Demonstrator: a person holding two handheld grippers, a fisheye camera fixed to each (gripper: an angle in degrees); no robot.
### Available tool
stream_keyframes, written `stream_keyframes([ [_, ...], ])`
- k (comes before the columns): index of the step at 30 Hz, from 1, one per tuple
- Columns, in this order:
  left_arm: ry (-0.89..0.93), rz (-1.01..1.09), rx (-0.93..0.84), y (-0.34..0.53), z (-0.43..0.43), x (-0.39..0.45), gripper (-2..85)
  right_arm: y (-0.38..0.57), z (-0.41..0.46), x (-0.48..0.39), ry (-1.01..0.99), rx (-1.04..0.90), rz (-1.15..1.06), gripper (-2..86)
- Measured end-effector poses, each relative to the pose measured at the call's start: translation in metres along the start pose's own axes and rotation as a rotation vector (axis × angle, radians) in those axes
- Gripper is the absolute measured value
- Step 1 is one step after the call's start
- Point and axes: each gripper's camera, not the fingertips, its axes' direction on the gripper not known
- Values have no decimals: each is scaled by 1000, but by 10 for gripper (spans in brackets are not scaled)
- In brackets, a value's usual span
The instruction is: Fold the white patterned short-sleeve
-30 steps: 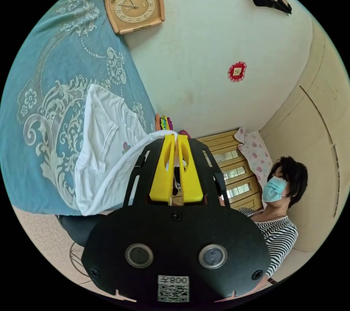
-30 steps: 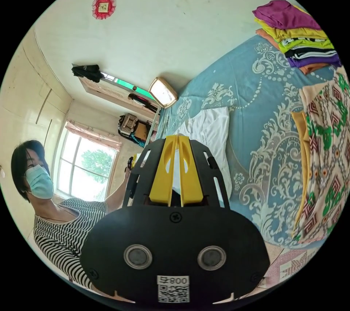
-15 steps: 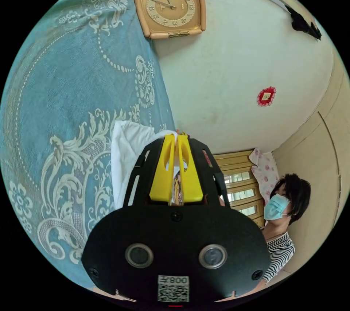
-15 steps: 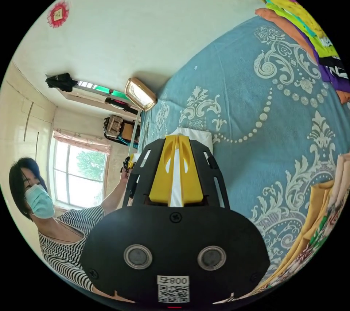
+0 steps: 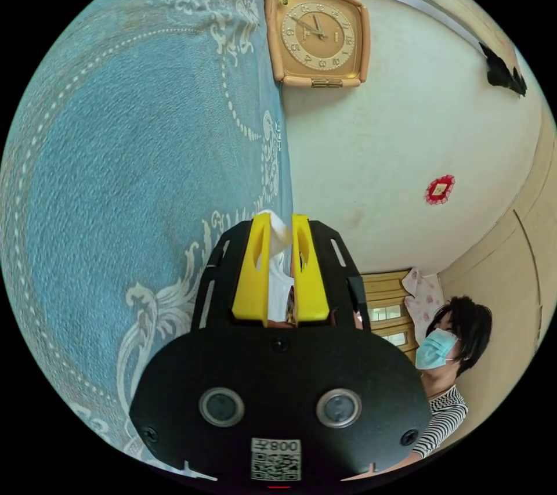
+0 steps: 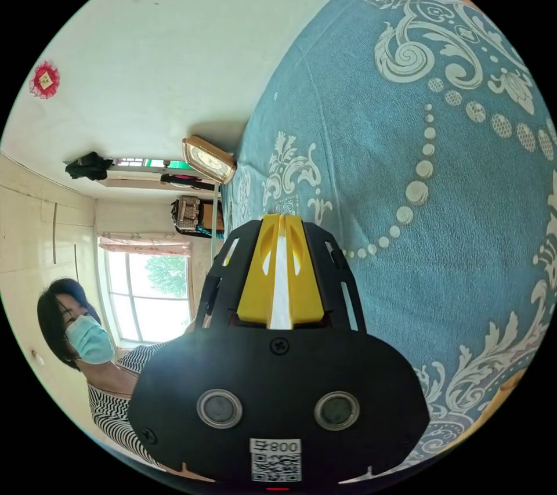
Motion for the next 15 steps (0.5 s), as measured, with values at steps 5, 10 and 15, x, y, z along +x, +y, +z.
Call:
stream_keyframes([
  [5, 5, 46, 46, -4, 19, 18, 65, -13, 3, -17, -53, 102, 19, 5],
  [10, -20, 138, 146, 5, 34, 47, 65, -15, 60, -93, 121, -51, -212, 1],
  [15, -92, 184, 216, 10, 47, 72, 63, -17, 134, -155, 342, -211, -394, 1],
])
